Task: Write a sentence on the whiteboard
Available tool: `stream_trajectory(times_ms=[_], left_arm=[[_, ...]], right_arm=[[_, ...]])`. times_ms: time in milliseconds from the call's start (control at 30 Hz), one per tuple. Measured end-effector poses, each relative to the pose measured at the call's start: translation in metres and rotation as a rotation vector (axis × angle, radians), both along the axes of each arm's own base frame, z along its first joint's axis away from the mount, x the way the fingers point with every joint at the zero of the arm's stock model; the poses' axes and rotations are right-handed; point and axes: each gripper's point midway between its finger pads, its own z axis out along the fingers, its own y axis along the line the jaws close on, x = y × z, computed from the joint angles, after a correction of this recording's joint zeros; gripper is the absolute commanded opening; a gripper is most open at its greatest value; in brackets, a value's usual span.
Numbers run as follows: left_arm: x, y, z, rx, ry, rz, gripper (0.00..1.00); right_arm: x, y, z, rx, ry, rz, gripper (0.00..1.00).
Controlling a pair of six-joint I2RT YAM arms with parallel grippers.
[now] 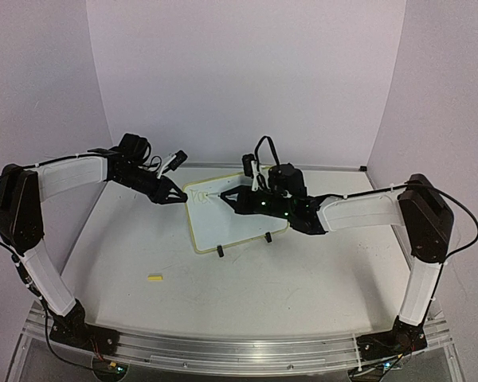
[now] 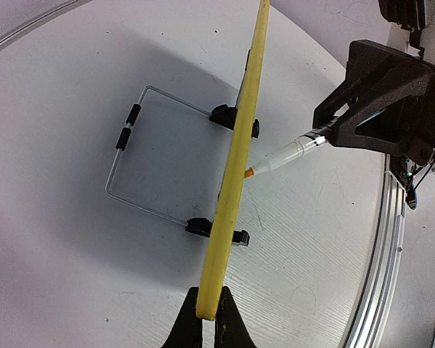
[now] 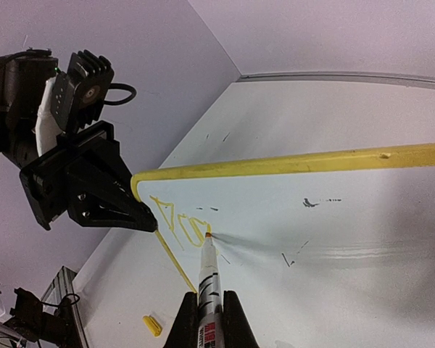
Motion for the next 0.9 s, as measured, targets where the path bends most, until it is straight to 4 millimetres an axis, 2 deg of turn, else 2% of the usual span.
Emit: stream_trajectory(times_ms=[400, 633, 767, 900], left_arm=[[0.0, 0.0, 0.0, 0.002, -0.001, 0.002, 0.0], [0.0, 0.0, 0.0, 0.002, -0.001, 0.001, 0.0], [0.0, 0.0, 0.0, 0.002, -0.002, -0.001, 0.0], [0.0, 0.0, 0.0, 0.002, -0.002, -0.001, 0.0]], right_arm=[[-0.005, -0.004, -0.018, -0.02, 0.04, 0.002, 0.0], [-0.008, -0.004, -0.017, -0.01, 0.038, 0.021, 0.0], [-0.012, -0.005, -0.012, -0.003, 0.026, 0.036, 0.0], [-0.013, -0.007, 0.007, 0.02, -0.016, 0.04, 0.0]])
